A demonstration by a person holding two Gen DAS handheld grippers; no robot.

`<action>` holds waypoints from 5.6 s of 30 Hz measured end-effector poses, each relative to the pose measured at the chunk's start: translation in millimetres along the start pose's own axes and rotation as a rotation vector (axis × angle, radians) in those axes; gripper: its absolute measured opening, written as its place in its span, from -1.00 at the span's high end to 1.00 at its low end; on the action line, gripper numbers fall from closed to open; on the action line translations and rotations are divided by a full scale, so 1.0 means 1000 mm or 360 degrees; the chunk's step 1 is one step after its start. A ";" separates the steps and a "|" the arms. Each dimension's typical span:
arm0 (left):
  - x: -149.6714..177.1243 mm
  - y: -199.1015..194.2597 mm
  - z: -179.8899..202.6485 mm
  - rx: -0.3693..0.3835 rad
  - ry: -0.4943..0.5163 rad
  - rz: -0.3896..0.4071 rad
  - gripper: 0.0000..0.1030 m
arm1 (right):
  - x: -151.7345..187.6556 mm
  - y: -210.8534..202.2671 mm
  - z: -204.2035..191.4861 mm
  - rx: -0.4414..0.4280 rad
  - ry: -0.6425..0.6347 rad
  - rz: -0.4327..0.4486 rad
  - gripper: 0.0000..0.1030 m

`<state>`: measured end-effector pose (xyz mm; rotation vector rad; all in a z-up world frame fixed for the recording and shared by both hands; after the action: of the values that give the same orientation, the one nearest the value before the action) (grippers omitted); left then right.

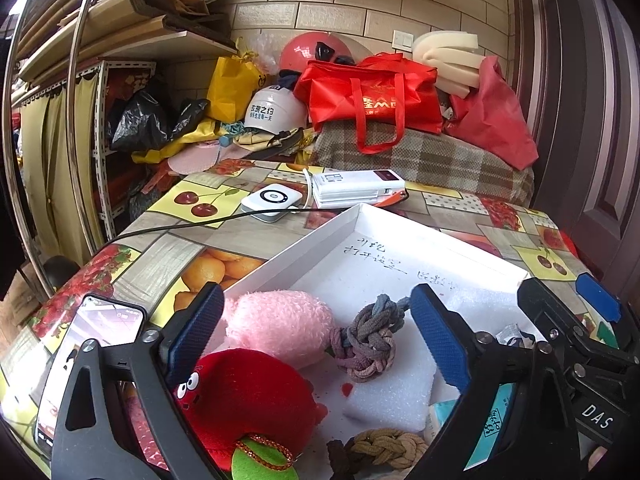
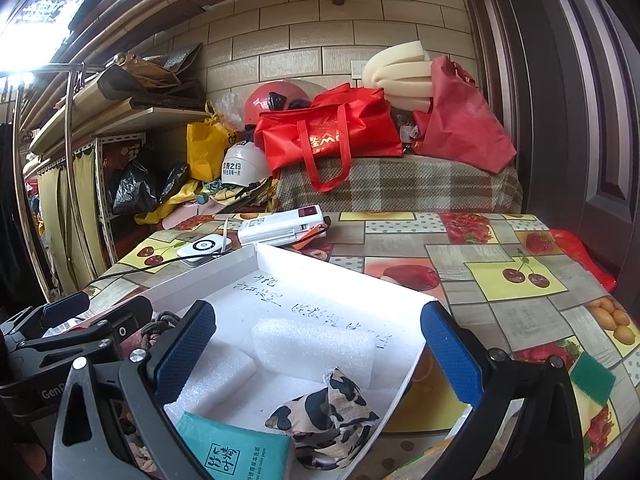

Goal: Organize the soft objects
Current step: 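Lift both open tools away from the white box, then grasp the yellow tissue pack with the right tool while the left tool moves toward the white sock, then grasp the white sock with the left tool while the right tool lifts the yellow pack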

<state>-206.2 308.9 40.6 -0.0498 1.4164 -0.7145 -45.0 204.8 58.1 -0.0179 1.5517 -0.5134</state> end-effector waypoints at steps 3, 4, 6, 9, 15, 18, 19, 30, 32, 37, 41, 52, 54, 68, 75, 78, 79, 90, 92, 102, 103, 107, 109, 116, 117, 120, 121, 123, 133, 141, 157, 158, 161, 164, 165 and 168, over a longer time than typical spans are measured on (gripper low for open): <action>-0.001 0.000 -0.003 -0.0004 -0.0026 0.0002 -0.99 | -0.001 -0.002 0.001 -0.0002 0.0012 0.0017 -1.00; -0.001 -0.001 -0.003 -0.0002 -0.0030 0.0010 -0.99 | -0.002 -0.002 0.001 -0.0002 0.0010 0.0020 -0.99; -0.001 -0.003 -0.003 -0.0017 -0.0029 0.0031 -0.99 | -0.002 -0.003 0.000 -0.0002 0.0003 0.0030 -0.99; -0.001 -0.008 -0.003 -0.0012 -0.0028 0.0072 -0.99 | -0.001 -0.006 -0.001 -0.0001 0.0004 0.0062 -0.99; -0.001 -0.014 -0.002 -0.0008 -0.0016 0.0121 -0.99 | -0.001 -0.010 -0.001 -0.0002 0.0012 0.0109 -0.99; -0.001 -0.017 -0.001 -0.0014 -0.0011 0.0150 -0.99 | 0.000 -0.012 -0.001 -0.0027 0.0009 0.0106 -0.99; 0.000 -0.018 -0.001 -0.0011 -0.0011 0.0158 -0.99 | 0.001 -0.012 -0.002 -0.0070 0.0003 0.0108 -1.00; 0.001 -0.030 -0.009 -0.0006 -0.0076 0.0250 -0.99 | 0.003 -0.022 0.001 -0.0049 0.0027 0.0156 -0.99; 0.001 -0.031 -0.012 0.0004 -0.0102 0.0241 -0.99 | 0.005 -0.027 -0.001 -0.0054 0.0020 0.0161 -0.99; 0.004 -0.031 -0.017 0.0044 -0.0157 0.0190 -0.99 | 0.009 -0.038 -0.003 -0.0077 -0.0016 0.0168 -0.99; 0.006 -0.033 -0.016 0.0087 -0.0185 0.0165 -0.99 | 0.013 -0.046 0.003 -0.0089 0.0017 0.0174 -0.99; 0.011 -0.061 0.016 0.0405 -0.0051 0.0280 -0.99 | 0.023 -0.114 0.069 0.0264 0.0047 0.0416 -1.00; 0.014 -0.066 0.030 0.0467 0.0035 0.0286 -0.99 | 0.027 -0.117 0.089 0.0398 0.0105 0.0347 -1.00; 0.054 -0.099 0.124 0.0763 0.0565 0.0148 -0.99 | 0.039 -0.100 0.127 0.0057 0.0104 0.0058 -1.00; 0.041 -0.090 0.089 0.0653 0.0296 0.0151 -0.99 | 0.034 -0.053 0.048 -0.0141 -0.0265 -0.0143 -0.99; 0.038 -0.082 0.080 0.0642 0.0212 0.0110 -0.99 | 0.035 -0.028 0.039 -0.0176 -0.0257 -0.0290 -0.99; 0.038 -0.081 0.079 0.0641 0.0207 0.0099 -0.99 | 0.037 -0.024 0.040 -0.0191 -0.0258 -0.0324 -0.98; 0.062 -0.103 0.136 0.0750 0.0685 0.0129 -0.99 | 0.058 -0.083 0.115 -0.0178 -0.0065 -0.0321 0.03; 0.070 -0.104 0.154 0.0785 0.0786 0.0079 -0.99 | 0.062 -0.097 0.152 -0.0085 0.0028 -0.0327 0.03; 0.076 -0.033 0.248 0.0563 0.0836 -0.0245 -0.99 | 0.076 -0.125 0.249 0.0170 0.0402 -0.0323 0.03; 0.078 -0.024 0.253 0.0523 0.0846 -0.0278 -0.99 | 0.075 -0.125 0.245 0.0163 0.0375 -0.0323 0.03; 0.080 0.010 0.270 0.0366 0.0899 -0.0396 -0.99 | 0.076 -0.125 0.248 0.0129 0.0377 -0.0321 0.02; 0.083 0.018 0.273 0.0331 0.0924 -0.0428 -0.99 | 0.077 -0.124 0.255 0.0101 0.0436 -0.0326 0.02; 0.086 0.018 0.275 0.0443 0.0928 -0.0472 -0.75 | 0.080 -0.127 0.262 0.0065 0.0506 -0.0307 0.02; 0.085 0.014 0.273 0.0453 0.0915 -0.0461 -0.75 | 0.080 -0.127 0.262 0.0065 0.0508 -0.0307 0.02; 0.084 0.003 0.264 0.0475 0.0861 -0.0443 -0.75 | 0.080 -0.127 0.262 0.0058 0.0521 -0.0311 0.02; 0.085 0.002 0.262 0.0457 0.0866 -0.0447 -0.75 | 0.080 -0.127 0.262 0.0053 0.0529 -0.0311 0.02; 0.087 0.006 0.262 0.0415 0.0900 -0.0478 -0.75 | 0.079 -0.127 0.263 0.0049 0.0537 -0.0311 0.01; 0.092 0.037 0.284 0.0473 0.0963 -0.0615 -0.02 | 0.079 -0.127 0.263 0.0050 0.0539 -0.0309 0.01; 0.098 0.015 0.291 0.0532 0.1048 -0.0519 0.30 | 0.078 -0.128 0.264 0.0079 0.0530 -0.0301 0.02; 0.075 -0.071 0.234 0.0759 0.0715 0.0007 0.30 | 0.063 -0.169 0.226 0.0207 0.0474 0.0058 0.02; 0.075 -0.077 0.229 0.0771 0.0711 0.0032 0.30 | 0.062 -0.173 0.222 0.0211 0.0461 0.0089 0.02; 0.076 -0.095 0.214 0.0785 0.0709 0.0098 0.30 | 0.058 -0.180 0.208 0.0202 0.0426 0.0157 0.02; 0.075 -0.105 0.199 0.0802 0.0665 0.0128 0.30 | 0.055 -0.181 0.194 0.0187 0.0383 0.0169 0.02; 0.074 -0.106 0.195 0.0803 0.0648 0.0129 0.30 | 0.055 -0.181 0.190 0.0184 0.0369 0.0166 0.02; 0.070 -0.105 0.183 0.0803 0.0579 0.0127 0.30 | 0.053 -0.178 0.180 0.0189 0.0324 0.0159 0.02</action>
<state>-85.6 122.6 59.9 0.5513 1.5292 -1.0310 68.8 -26.5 73.9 0.2080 1.7081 -0.5401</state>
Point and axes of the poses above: each gripper's, at about its wrist camera, not at the fingertips, and y roughly the way its jaws point, z to its right, x to its underside, the point moved 2 cm from there along y, roughly the way its jaws point, and after that the axes turned 3 degrees about -y, right-handed, at the moved point
